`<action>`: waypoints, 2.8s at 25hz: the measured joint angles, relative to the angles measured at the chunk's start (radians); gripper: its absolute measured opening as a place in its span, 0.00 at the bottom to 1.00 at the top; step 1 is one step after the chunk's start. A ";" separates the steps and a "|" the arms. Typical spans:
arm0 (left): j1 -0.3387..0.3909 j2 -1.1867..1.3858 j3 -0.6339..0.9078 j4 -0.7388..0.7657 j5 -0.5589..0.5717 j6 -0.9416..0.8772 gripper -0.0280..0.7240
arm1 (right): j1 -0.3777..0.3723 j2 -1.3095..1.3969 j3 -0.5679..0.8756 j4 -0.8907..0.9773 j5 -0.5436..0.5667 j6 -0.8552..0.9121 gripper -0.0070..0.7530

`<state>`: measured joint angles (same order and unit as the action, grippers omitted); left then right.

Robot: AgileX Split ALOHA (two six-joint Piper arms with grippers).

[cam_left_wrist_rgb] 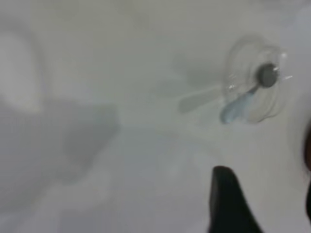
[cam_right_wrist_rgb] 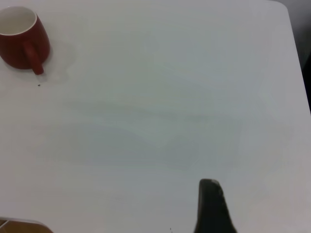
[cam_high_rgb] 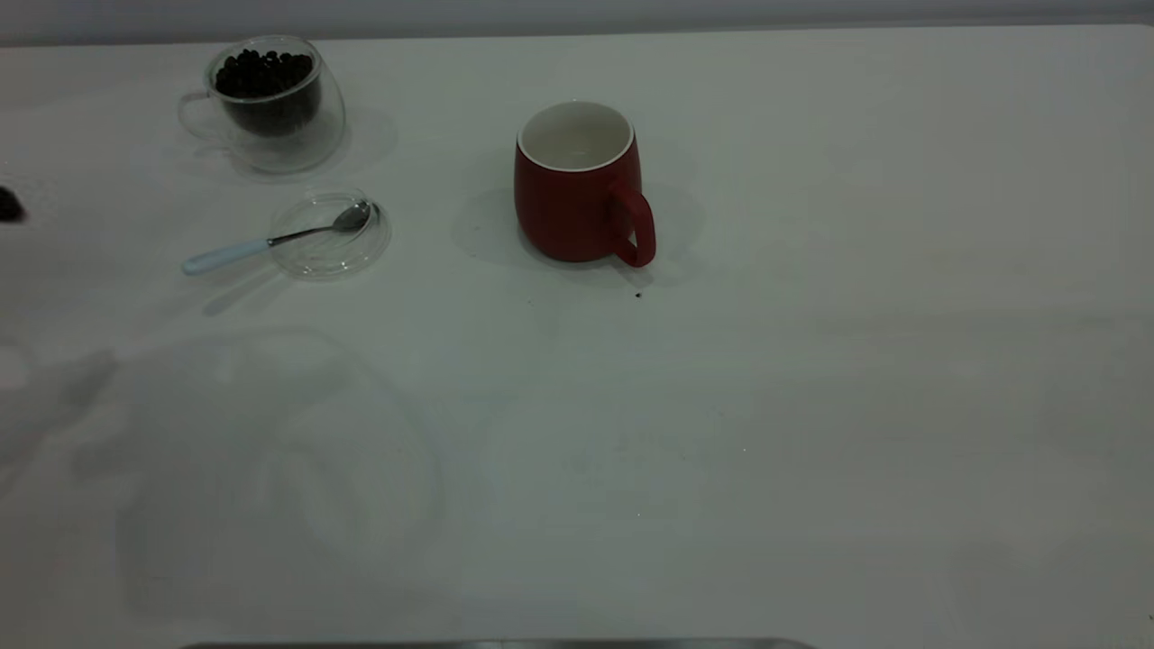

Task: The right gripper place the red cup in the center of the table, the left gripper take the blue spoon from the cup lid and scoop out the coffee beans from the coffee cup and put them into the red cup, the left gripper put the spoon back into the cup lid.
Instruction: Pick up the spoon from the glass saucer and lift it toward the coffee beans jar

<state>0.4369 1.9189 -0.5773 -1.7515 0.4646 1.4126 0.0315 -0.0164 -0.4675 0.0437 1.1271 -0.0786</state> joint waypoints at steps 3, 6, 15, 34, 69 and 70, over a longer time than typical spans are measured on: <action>0.000 0.126 -0.064 -0.018 0.087 0.037 0.74 | 0.000 0.000 0.000 0.000 0.000 0.000 0.69; 0.000 0.233 -0.148 -0.025 0.167 0.047 0.76 | 0.000 0.000 0.000 0.000 0.000 0.000 0.69; -0.021 0.396 -0.225 -0.037 0.239 0.057 0.76 | 0.000 0.000 0.000 0.000 0.000 0.000 0.69; -0.120 0.485 -0.296 -0.038 0.239 0.101 0.73 | 0.000 0.000 0.000 0.000 0.000 0.000 0.69; -0.189 0.545 -0.391 -0.038 0.233 0.031 0.72 | 0.000 0.000 0.000 0.000 0.000 0.000 0.69; -0.189 0.545 -0.393 -0.038 0.233 0.030 0.72 | 0.000 0.000 0.000 0.000 0.000 0.000 0.69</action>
<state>0.2481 2.4643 -0.9708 -1.7890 0.6974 1.4424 0.0315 -0.0164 -0.4675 0.0437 1.1271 -0.0786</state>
